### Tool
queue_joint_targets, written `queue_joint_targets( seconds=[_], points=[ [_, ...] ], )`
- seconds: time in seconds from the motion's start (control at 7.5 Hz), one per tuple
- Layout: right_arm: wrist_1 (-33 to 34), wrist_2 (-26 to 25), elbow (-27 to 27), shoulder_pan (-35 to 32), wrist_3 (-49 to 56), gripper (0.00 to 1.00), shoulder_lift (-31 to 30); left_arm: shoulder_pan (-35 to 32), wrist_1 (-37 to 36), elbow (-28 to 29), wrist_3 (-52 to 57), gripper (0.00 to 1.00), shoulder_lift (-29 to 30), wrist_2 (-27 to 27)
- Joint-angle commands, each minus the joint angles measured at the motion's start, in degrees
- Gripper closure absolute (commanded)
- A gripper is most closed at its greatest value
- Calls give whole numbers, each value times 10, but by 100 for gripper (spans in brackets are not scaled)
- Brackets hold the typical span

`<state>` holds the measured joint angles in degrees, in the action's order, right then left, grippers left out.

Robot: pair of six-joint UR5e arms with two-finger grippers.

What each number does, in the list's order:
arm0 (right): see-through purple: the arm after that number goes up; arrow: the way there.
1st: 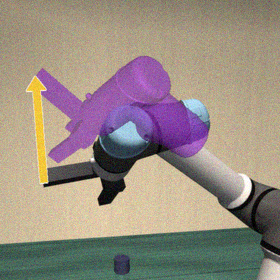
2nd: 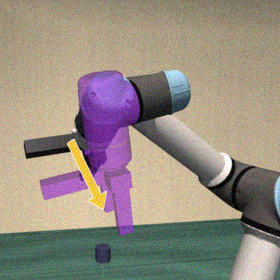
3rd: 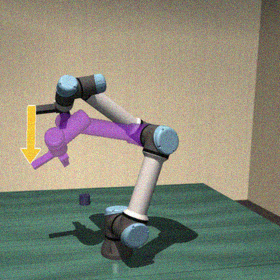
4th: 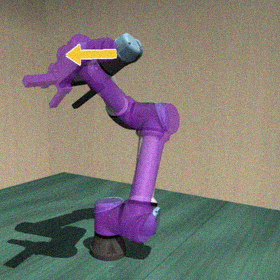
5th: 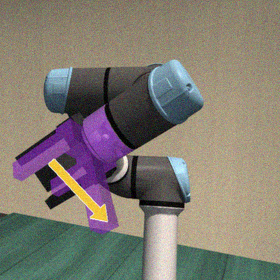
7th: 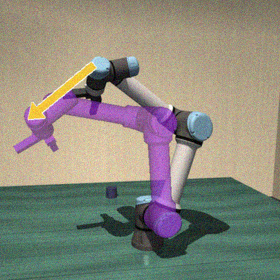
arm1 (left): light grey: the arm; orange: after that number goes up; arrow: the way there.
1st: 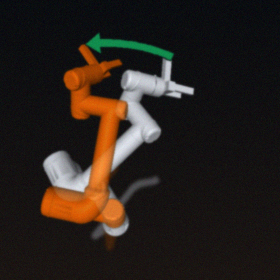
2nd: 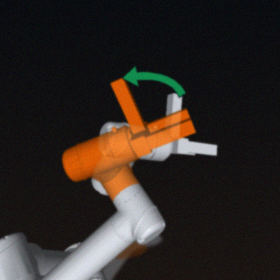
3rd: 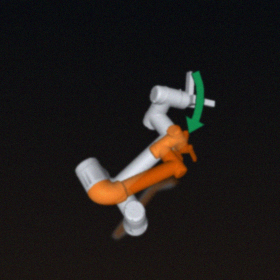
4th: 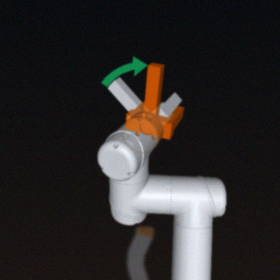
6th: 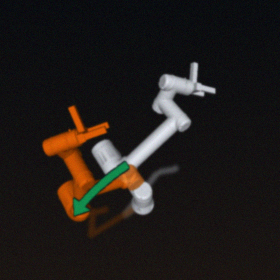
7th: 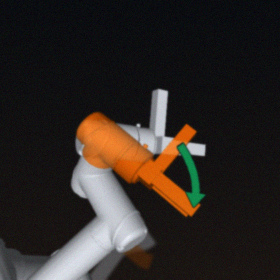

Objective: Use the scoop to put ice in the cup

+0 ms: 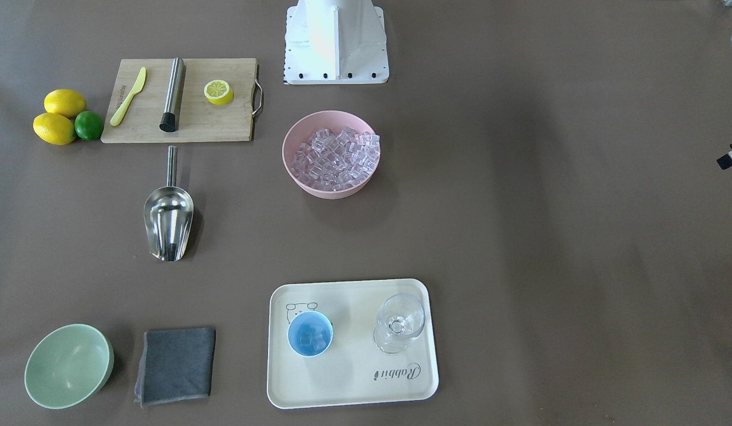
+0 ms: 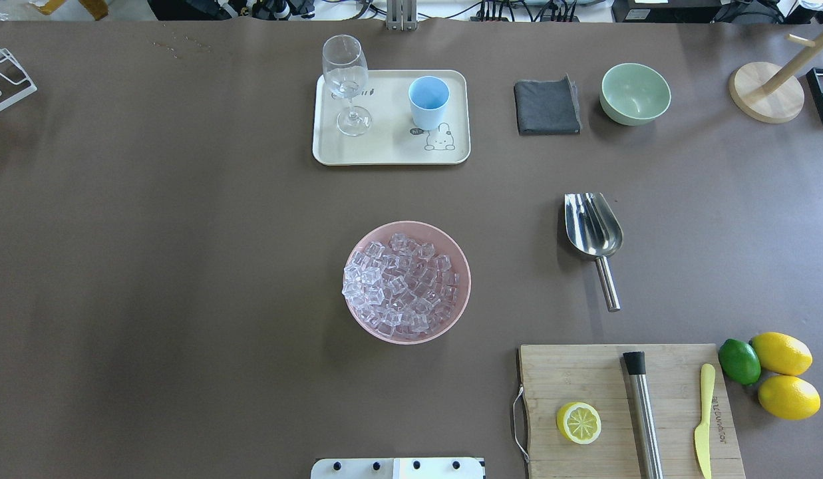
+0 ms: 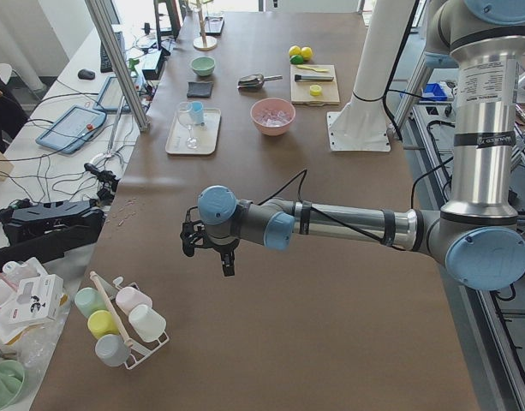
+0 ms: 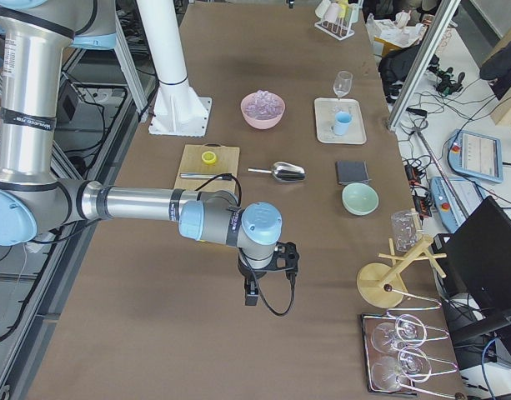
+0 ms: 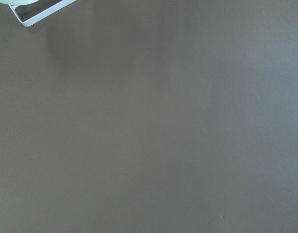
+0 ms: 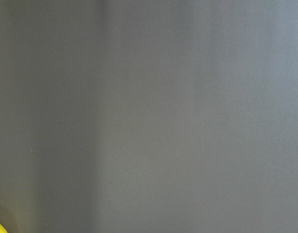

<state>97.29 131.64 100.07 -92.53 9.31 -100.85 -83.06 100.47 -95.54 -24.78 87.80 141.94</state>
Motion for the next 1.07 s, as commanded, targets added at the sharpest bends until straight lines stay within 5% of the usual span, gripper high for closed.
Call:
queue_joint_targets(
  seconds=[0.0,0.93],
  points=[
    [-1,10,-14,-12,0,0,5,1,0,0,0,3,0,0],
    [-1,9,-21,-15,1,0,3,1,0,0,0,3,0,0]
  ],
)
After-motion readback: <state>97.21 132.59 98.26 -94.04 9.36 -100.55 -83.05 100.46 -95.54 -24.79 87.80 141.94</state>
